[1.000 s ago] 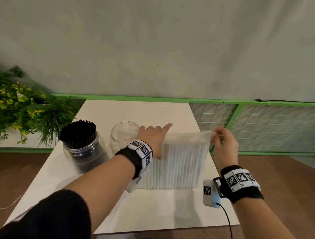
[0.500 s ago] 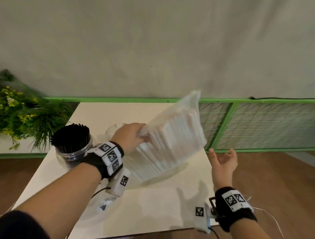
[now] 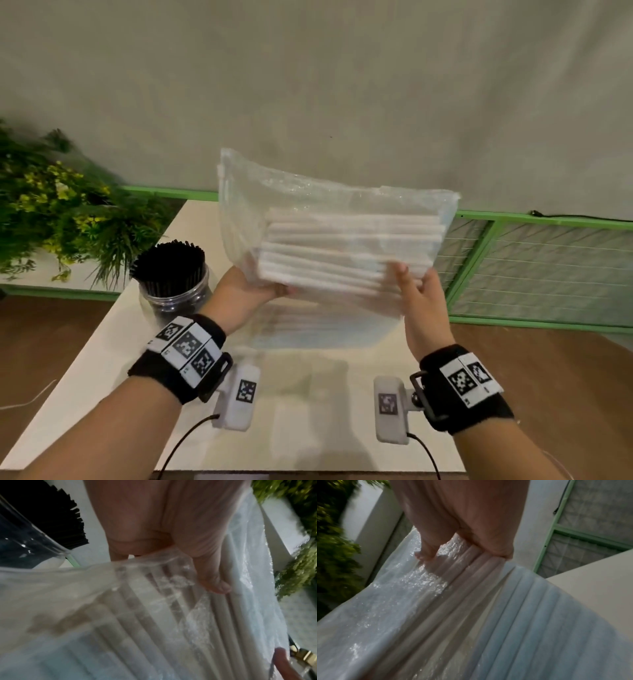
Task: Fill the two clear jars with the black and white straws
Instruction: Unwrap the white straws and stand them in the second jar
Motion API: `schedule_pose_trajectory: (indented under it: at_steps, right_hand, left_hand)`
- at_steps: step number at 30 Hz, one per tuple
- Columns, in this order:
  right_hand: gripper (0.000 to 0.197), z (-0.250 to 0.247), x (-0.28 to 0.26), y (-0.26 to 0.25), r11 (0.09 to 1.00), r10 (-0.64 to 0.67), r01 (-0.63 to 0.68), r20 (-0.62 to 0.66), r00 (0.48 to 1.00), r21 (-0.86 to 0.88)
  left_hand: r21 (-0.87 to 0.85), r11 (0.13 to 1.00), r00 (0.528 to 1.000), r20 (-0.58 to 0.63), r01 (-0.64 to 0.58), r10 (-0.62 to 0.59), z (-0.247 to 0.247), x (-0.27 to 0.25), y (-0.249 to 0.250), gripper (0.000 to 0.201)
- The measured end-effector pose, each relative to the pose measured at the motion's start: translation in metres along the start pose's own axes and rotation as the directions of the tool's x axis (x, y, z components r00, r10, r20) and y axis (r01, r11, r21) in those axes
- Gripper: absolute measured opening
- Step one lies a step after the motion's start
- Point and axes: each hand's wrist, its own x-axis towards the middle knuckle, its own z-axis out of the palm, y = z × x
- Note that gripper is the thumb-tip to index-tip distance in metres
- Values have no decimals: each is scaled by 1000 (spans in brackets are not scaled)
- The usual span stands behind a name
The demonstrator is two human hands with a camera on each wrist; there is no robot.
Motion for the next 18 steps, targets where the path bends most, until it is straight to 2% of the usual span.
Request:
schedule_pose_trajectory:
  at_steps: [4,7,9,11,13,15,18]
  right_hand:
    - [52,3,2,3,996,-29,31,24,999,-86]
    - [49,0,3,-12,981,-122,127,44,992,-146]
    - [47,-6,2,-22,977,-189,193,44,981,-97]
    - [45,-9,4,-11,983,-144,150,55,988,-109]
    - [38,-8,3,11,979,-44,56,66,997,-194]
    - [26,-9,-1,28,968,1,20,86,996,-249]
    - [27,-10,-5,20,974,-66,78,63,996,-212]
  left_hand:
    - [34,998,997,49,56,-58,-2,-3,-7,77]
    - [96,995,998,59,15,-20,1,-6,0,54]
    - [68,998,999,40,-3,0,0,-8,3,57]
    - [37,998,999,13,41,-41,0,-11,-4,68]
    - [53,993,994,4,110,-110,7,-15,-12,76]
    - [92,982,986,-5,165,-165,11,-19,-19,62]
    - [45,988,989,27,146,-148,5,-19,-27,45]
